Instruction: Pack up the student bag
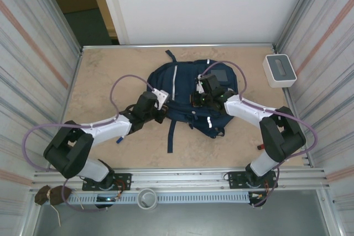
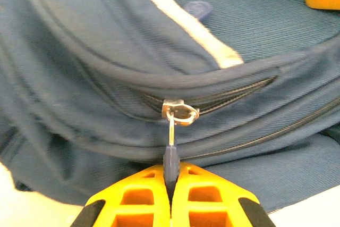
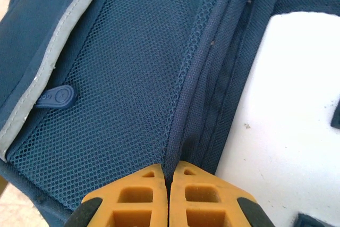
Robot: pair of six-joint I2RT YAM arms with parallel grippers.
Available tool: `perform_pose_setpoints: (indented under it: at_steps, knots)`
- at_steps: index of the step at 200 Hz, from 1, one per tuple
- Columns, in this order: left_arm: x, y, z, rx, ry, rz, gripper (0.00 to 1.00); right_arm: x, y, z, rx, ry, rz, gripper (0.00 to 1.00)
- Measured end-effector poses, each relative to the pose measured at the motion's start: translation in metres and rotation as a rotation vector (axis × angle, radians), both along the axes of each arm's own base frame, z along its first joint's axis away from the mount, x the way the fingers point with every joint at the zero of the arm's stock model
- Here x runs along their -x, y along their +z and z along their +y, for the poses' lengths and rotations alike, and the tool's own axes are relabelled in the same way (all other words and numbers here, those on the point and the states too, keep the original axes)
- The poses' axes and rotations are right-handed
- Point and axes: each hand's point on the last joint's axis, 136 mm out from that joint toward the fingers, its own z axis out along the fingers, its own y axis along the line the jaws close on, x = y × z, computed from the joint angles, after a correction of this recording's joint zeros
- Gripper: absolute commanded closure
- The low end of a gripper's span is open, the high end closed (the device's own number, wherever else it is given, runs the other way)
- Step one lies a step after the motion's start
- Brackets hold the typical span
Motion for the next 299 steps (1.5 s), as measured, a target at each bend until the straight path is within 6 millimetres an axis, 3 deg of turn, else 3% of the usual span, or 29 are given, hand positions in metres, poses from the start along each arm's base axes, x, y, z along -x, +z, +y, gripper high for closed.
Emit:
perform_pose_setpoints:
  at_steps: [48,94,109,152,191,210,229,246,253,279,299]
  knots:
    - [0.004,0.0,0.008,-0.031,0.025,0.044,1.0,0.004,0.003,-0.009,-0.032,0.087,0.047,1.0]
    - [0.025,0.002,-0.017,-0.007,-0.072,0.075,1.0,-0.005,0.008,-0.02,-0.021,0.136,0.124,1.0]
    - [0.036,0.006,-0.033,0.009,-0.117,0.084,1.0,-0.01,0.007,-0.027,-0.017,0.136,0.154,0.94]
    - [0.059,0.012,-0.085,0.034,-0.228,0.109,1.0,-0.022,0.018,-0.053,-0.062,0.06,0.16,0.6]
    - [0.069,0.007,-0.1,0.033,-0.259,0.131,1.0,0.013,0.029,-0.063,-0.183,-0.02,0.177,0.35]
    - [0.07,0.007,-0.103,0.034,-0.262,0.133,1.0,0.026,0.025,-0.062,-0.206,-0.05,0.19,0.3]
    - [0.072,0.006,-0.105,0.037,-0.267,0.132,1.0,0.033,0.016,-0.057,-0.205,-0.074,0.207,0.33]
    - [0.072,0.006,-0.106,0.038,-0.269,0.129,1.0,0.035,0.01,-0.049,-0.222,-0.085,0.222,0.41]
    - [0.072,0.007,-0.107,0.037,-0.269,0.127,1.0,0.033,0.01,-0.046,-0.23,-0.089,0.221,0.47]
    - [0.069,0.005,-0.103,0.017,-0.247,0.112,1.0,0.028,-0.002,-0.045,-0.211,-0.125,0.233,0.82]
    - [0.064,0.002,-0.096,-0.011,-0.22,0.097,1.0,0.026,-0.002,-0.046,-0.21,-0.132,0.231,0.95]
